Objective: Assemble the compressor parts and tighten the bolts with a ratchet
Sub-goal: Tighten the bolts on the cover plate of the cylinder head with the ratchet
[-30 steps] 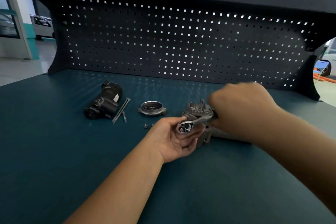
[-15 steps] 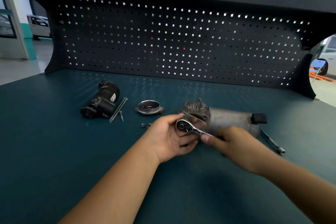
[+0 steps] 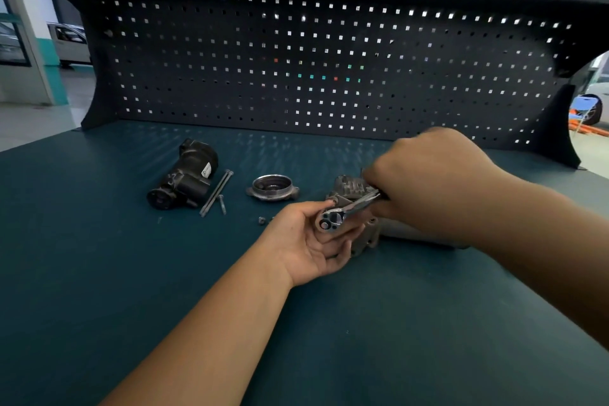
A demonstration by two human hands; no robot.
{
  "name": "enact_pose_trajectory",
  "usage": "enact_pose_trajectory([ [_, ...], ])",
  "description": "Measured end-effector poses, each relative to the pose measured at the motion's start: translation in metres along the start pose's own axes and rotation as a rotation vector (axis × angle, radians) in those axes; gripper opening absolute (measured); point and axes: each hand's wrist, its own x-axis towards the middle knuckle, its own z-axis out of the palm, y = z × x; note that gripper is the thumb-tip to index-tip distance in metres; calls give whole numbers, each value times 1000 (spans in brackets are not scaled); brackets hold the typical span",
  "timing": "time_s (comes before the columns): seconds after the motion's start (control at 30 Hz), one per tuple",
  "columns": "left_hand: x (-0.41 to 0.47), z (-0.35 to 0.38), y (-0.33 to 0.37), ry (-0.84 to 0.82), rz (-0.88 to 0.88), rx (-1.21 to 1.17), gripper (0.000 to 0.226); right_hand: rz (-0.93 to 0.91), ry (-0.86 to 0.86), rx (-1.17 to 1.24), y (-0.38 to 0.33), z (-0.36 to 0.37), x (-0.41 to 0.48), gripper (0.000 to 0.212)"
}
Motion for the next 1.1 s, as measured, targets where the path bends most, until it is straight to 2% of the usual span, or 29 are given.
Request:
enact_pose_trajectory([
  [0.1, 2, 0, 0, 8, 16, 1, 18, 112, -80, 130, 5, 13, -11, 48],
  [0.2, -1, 3, 2, 30, 43, 132, 21, 301, -257, 581, -5, 45, -30, 49],
  [0.27, -5, 3, 7, 185, 167, 394, 32, 395, -273, 869, -17, 64, -38, 49],
  [0.33, -4, -9, 11, 480, 448, 805, 38, 437, -252, 994, -24, 73, -41, 50],
  [0.37, -4, -15, 12, 630, 579, 1057, 34, 443, -247, 1034, -26, 75, -41, 50],
  [0.4, -5, -20, 12, 698, 623, 1228, 27, 443, -247, 1068, -27, 76, -41, 49],
  [0.43, -6, -21, 11, 696, 598, 1320, 21, 438, -248, 1093, -27, 77, -41, 49],
  [0.47, -5, -21, 7, 657, 543, 1363, 25, 437, -250, 1102, -27, 78, -42, 48],
  [0.53, 2, -20, 1, 629, 503, 1385, 28, 442, -248, 1095, -29, 77, -43, 49],
  [0.6, 6, -16, -3, 642, 535, 1393, 21, 448, -241, 1081, -31, 77, -43, 50],
  [0.73, 14, -15, -11, 540, 529, 1218, 19, 453, -244, 1055, -34, 78, -43, 52],
  [1.1, 22, -14, -14, 533, 595, 1134, 18, 458, -266, 1038, -36, 80, -43, 53],
])
